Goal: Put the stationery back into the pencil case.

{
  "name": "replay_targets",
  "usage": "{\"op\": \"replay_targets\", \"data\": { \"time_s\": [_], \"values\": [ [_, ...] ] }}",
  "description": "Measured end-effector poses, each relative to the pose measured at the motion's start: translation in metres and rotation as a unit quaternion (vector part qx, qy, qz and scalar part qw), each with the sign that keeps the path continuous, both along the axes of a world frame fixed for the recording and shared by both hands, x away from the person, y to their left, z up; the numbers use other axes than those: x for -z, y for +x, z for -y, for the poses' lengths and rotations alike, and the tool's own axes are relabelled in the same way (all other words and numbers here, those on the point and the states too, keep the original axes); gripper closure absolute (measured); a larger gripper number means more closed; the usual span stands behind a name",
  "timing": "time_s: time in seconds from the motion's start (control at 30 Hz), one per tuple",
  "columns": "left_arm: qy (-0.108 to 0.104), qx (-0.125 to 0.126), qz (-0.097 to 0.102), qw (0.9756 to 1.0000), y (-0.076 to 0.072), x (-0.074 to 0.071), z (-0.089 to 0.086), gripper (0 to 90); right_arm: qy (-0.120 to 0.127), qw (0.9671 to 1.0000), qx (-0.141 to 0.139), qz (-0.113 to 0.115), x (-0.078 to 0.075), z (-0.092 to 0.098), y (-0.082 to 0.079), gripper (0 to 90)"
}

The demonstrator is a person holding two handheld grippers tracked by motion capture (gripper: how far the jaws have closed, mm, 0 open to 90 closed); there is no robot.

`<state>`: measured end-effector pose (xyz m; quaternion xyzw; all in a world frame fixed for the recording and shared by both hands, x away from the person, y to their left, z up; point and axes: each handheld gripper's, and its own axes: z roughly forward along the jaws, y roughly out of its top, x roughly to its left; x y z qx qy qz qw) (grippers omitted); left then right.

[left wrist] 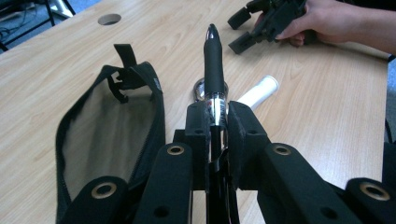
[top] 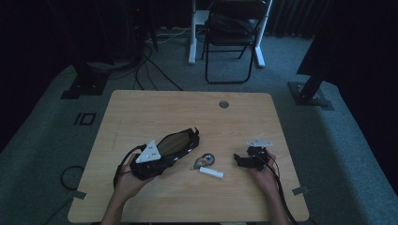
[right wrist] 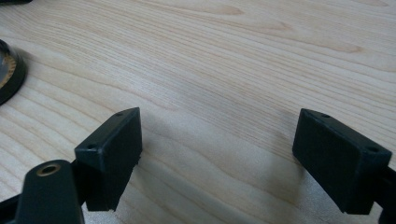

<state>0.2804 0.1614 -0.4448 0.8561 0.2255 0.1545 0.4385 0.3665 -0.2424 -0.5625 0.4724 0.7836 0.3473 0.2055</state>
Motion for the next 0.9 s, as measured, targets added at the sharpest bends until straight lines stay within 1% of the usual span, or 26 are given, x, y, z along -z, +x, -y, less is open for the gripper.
{"op": "replay_targets", "data": {
  "time_s": [0.37, 0.53, 0.57, 0.77, 0.9],
  "values": [
    [0.002, -0.007, 0.017, 0.9998, 0.006, -0.013, -0.003, 79.5, 0.000, 1.0000, 0.000, 0.000, 0.000, 0.000, 0.000, 15.8],
    [0.002, -0.009, 0.021, 0.9997, 0.008, -0.017, -0.002, 79.5, 0.000, 1.0000, 0.000, 0.000, 0.000, 0.000, 0.000, 15.8],
    [-0.001, -0.010, 0.021, 0.9997, 0.009, -0.018, -0.003, 79.5, 0.000, 1.0000, 0.000, 0.000, 0.000, 0.000, 0.000, 15.8],
    [-0.003, -0.013, 0.021, 0.9997, 0.012, -0.019, -0.003, 79.5, -0.001, 1.0000, 0.000, 0.000, 0.000, 0.000, 0.000, 15.8],
    [-0.005, -0.015, 0.025, 0.9995, 0.015, -0.024, -0.004, 79.6, -0.001, 1.0000, 0.000, 0.000, 0.000, 0.000, 0.000, 15.8]
  ]
}}
